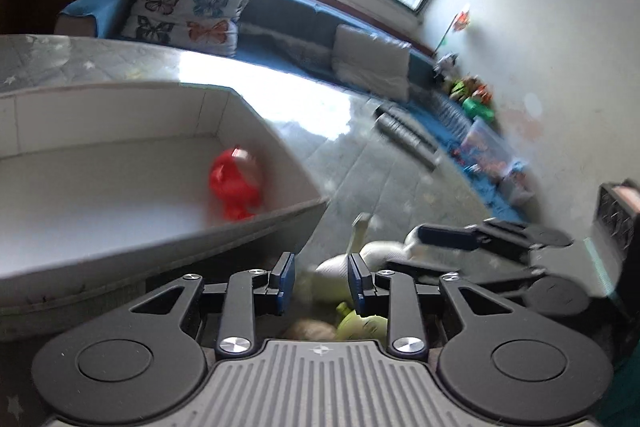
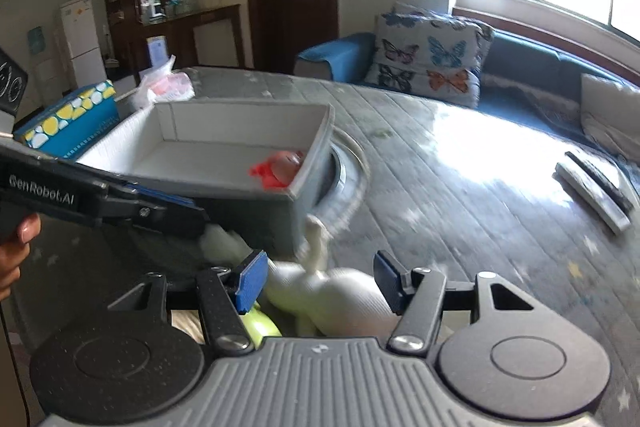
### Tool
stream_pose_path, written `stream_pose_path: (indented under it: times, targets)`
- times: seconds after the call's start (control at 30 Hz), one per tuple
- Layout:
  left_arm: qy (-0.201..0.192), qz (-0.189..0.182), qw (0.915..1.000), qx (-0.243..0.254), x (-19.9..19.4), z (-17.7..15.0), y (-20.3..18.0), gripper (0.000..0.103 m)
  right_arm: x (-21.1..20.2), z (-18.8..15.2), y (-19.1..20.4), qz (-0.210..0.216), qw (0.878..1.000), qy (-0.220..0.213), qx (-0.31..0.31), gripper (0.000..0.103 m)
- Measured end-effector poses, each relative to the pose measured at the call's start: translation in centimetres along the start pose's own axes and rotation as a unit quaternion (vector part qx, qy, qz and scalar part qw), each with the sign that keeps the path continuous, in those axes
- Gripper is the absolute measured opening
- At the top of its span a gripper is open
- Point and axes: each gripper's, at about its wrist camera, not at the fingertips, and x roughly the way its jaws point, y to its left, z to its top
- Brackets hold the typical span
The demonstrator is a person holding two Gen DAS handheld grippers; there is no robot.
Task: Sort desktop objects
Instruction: 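Move the left tool back to the white plush rabbit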
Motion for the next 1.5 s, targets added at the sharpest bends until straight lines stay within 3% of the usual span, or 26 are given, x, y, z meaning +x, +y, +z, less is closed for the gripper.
stream_pose_path:
  times: [0.23, 0.67, 0.9, 1.13, 1.23, 1.5]
  targets:
    - [-0.003, 0.043, 0.9987, 0.026, 1.1, -1.4, 0.2, 0.031, -0.7, -2.4, -2.6, -0.016, 0.999, 0.013, 0.029, 0.060]
    - [-0.003, 0.029, 0.9985, 0.045, 2.2, -1.3, 0.5, 0.031, 0.8, -1.3, -3.1, -0.001, 1.000, 0.007, 0.030, 0.058]
    - [-0.009, 0.028, 0.9980, 0.055, 2.1, -1.0, 0.3, 0.031, 2.3, -0.5, -2.3, 0.024, 0.999, 0.007, 0.029, 0.045]
    - [0.025, 0.017, 0.9985, 0.045, 4.0, -1.0, 0.6, 0.030, 3.8, -0.4, -1.2, 0.037, 0.999, 0.012, 0.024, 0.017]
    - [0.024, 0.013, 0.9988, 0.040, 4.1, -1.0, 0.7, 0.021, 3.8, -0.6, -0.9, 0.033, 0.999, 0.009, 0.024, 0.009]
    - [0.017, 0.003, 0.9991, 0.039, 3.4, -1.1, 0.3, 0.012, 2.7, -0.9, -1.1, 0.026, 0.999, -0.006, 0.033, 0.008]
